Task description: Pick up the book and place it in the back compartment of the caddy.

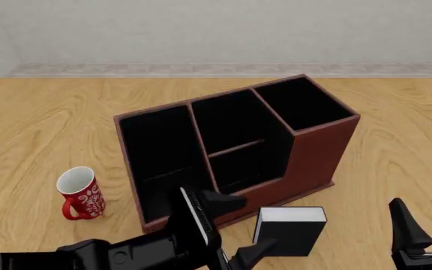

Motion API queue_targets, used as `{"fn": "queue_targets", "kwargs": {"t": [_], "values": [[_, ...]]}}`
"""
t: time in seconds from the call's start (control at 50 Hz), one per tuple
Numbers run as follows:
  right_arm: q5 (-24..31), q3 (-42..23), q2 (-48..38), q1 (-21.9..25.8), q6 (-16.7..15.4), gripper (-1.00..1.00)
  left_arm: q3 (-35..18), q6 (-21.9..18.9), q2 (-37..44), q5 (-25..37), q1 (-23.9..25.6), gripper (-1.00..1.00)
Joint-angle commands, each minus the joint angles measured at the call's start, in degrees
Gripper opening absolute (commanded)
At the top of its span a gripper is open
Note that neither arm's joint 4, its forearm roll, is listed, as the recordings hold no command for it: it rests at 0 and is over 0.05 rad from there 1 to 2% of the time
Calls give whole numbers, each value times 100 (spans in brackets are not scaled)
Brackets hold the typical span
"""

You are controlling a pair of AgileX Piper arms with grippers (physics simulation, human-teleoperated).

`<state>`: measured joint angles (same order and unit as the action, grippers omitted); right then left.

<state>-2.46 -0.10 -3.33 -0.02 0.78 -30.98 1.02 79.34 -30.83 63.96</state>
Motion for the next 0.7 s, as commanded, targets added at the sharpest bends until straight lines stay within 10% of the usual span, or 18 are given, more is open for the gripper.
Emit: {"fn": "queue_targets", "kwargs": {"t": [0.02, 0.7], "values": [[33, 1, 74, 4, -42, 100, -161, -33, 239, 27, 95, 100], [19, -4, 4, 2, 11, 100, -117, -76, 725, -250, -231, 100]]}}
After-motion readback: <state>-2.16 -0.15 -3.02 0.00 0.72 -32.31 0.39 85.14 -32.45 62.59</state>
